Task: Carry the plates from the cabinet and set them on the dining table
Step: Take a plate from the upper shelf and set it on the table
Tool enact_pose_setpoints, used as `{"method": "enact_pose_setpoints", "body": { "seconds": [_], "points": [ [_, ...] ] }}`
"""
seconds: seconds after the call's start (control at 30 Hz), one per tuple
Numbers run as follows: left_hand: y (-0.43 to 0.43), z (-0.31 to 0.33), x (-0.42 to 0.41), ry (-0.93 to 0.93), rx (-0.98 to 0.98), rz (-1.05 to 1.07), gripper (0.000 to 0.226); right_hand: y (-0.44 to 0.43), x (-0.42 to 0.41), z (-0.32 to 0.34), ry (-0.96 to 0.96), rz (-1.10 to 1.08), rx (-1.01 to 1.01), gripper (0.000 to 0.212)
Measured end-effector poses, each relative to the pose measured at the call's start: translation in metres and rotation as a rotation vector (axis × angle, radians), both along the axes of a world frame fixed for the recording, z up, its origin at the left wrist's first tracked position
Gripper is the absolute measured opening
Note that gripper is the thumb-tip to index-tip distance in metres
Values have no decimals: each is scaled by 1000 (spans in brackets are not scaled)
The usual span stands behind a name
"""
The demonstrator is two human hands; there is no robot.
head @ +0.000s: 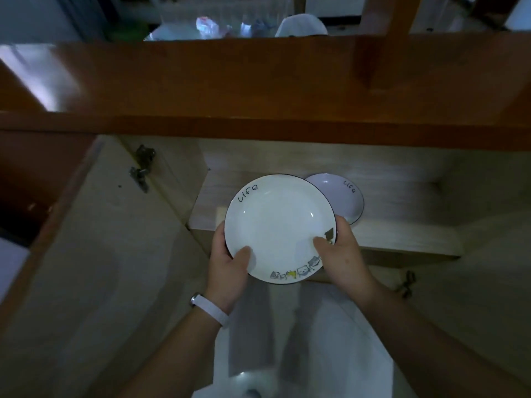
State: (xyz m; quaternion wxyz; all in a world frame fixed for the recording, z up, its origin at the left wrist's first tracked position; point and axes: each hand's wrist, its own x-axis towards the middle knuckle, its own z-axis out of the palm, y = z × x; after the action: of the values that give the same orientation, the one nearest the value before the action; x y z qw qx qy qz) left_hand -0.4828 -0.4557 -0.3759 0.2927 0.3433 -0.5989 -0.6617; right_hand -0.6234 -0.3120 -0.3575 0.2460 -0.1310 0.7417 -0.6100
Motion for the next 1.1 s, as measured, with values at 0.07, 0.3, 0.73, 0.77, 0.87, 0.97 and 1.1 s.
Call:
{"method": "enact_pose_setpoints", "body": {
  "seconds": [0.07,0.3,0.73,0.77,0.87,0.97,1.1],
  "points": [
    [7,26,6,-20,0,8,57,7,6,25,-22,5,-10,41],
    [29,103,23,-45,-5,-10,59,28,21,89,-61,7,4,45],
    [71,177,31,-116,55,-95,59,79,37,165,-100,-44,100,45],
    [73,181,29,-110,52,-109,58,82,37,168,-97,-62,103,45],
    [74,188,25,-116,43,-146,60,88,40,179,-94,-114,123,47],
    [71,197,23,-119,38,-205,63,90,45,195,-95,-169,113,46],
    [63,208,19,-120,44,-269,60,90,55,212,-93,-248,102,48]
  ]
}}
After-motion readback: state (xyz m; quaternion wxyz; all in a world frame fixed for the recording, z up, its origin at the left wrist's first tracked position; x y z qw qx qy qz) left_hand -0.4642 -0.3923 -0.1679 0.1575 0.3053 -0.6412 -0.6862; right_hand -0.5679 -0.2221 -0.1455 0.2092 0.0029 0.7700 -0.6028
